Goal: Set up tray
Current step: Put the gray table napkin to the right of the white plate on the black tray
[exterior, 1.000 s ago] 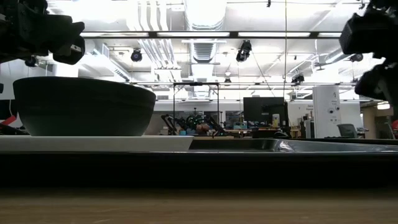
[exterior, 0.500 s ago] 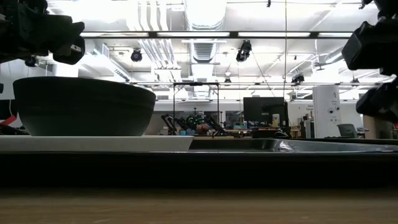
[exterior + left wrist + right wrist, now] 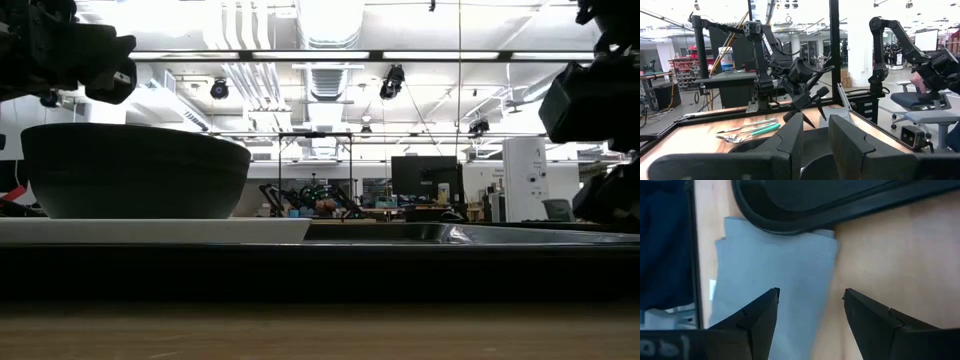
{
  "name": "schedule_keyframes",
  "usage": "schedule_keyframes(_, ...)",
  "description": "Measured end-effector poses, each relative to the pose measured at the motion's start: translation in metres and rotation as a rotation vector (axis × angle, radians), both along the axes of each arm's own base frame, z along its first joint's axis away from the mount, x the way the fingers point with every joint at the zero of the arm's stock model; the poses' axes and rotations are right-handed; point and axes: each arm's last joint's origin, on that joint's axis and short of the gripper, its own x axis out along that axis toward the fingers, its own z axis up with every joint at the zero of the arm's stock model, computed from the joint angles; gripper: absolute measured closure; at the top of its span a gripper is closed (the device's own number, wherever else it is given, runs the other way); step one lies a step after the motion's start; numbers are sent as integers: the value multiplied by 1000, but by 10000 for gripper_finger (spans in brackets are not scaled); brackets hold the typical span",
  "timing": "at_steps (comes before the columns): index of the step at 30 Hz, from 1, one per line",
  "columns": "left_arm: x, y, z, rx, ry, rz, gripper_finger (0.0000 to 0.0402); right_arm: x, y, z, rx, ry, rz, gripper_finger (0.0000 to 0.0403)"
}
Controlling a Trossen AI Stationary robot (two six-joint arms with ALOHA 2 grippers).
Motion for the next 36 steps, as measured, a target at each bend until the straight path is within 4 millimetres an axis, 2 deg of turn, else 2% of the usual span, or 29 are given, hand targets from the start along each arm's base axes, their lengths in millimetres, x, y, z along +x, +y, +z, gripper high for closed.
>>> schedule_keyframes(8, 0, 0, 0, 0, 0, 0, 327, 8, 12, -10, 9, 27, 12, 189)
schedule_keyframes(11, 0, 0, 0, 0, 0, 0, 327, 12, 15, -12, 6, 37, 15, 201)
schedule_keyframes(15, 0, 0, 0, 0, 0, 0, 327, 15, 18, -13, 15, 51, 33, 247)
schedule_keyframes(23, 0, 0, 0, 0, 0, 0, 327, 11, 16, -16, 21, 111, 57, 383)
schedule_keyframes(29, 0, 0, 0, 0, 0, 0, 327, 7, 19, -16, 94, 172, 135, 393)
schedule_keyframes(36, 0, 0, 0, 0, 0, 0, 327, 9, 22, -6, 91, 96, 229, 394)
